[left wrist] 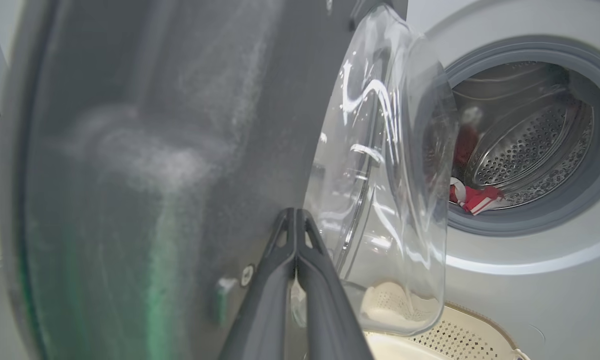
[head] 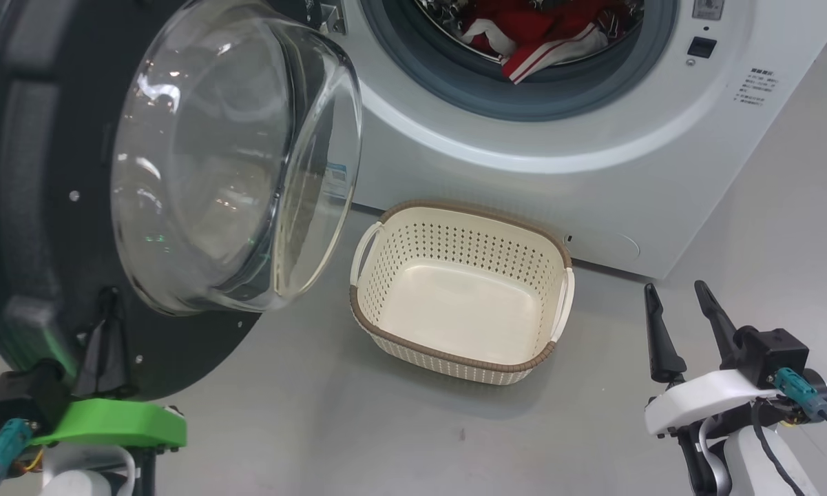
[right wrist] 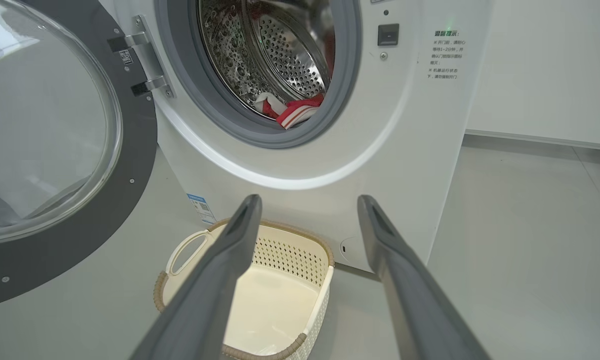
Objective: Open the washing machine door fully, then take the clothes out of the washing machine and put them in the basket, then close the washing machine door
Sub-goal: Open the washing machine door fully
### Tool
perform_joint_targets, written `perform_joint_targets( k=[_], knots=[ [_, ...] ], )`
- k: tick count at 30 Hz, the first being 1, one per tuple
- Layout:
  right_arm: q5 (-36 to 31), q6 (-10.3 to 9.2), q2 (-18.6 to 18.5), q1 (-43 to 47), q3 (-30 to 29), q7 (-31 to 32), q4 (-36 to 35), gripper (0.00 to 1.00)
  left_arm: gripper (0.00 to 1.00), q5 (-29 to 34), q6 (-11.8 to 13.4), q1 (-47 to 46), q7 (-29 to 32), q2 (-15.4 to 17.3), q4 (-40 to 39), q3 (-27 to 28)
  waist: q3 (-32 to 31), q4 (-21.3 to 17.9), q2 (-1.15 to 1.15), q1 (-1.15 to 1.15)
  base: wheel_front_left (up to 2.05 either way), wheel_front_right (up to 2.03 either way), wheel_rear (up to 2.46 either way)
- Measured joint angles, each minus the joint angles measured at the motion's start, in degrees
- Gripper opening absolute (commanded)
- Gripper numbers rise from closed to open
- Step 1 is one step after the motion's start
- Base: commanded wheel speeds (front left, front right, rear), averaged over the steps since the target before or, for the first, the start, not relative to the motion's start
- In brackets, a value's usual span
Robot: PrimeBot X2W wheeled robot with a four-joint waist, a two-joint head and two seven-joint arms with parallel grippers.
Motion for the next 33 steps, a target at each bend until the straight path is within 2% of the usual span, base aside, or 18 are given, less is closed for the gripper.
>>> perform_joint_targets(
  k=[21,33],
  knots=[
    [-1.1,0.58,-1.5,-3.2,-0.7,0.0,-1.4,1.0,0.0,-3.1,0.1,-7.1,-2.5,0.0,7.3,10.3,6.7,-1.0,0.0,0.0,0.0,0.0,0.0],
    [-1.1,0.82,-1.6,-4.2,-1.2,0.0,-1.3,1.0,0.0,-2.9,0.1,-8.8,-3.0,0.0,10.4,11.8,7.9,-0.7,0.0,0.0,0.0,0.0,0.0]
  ],
)
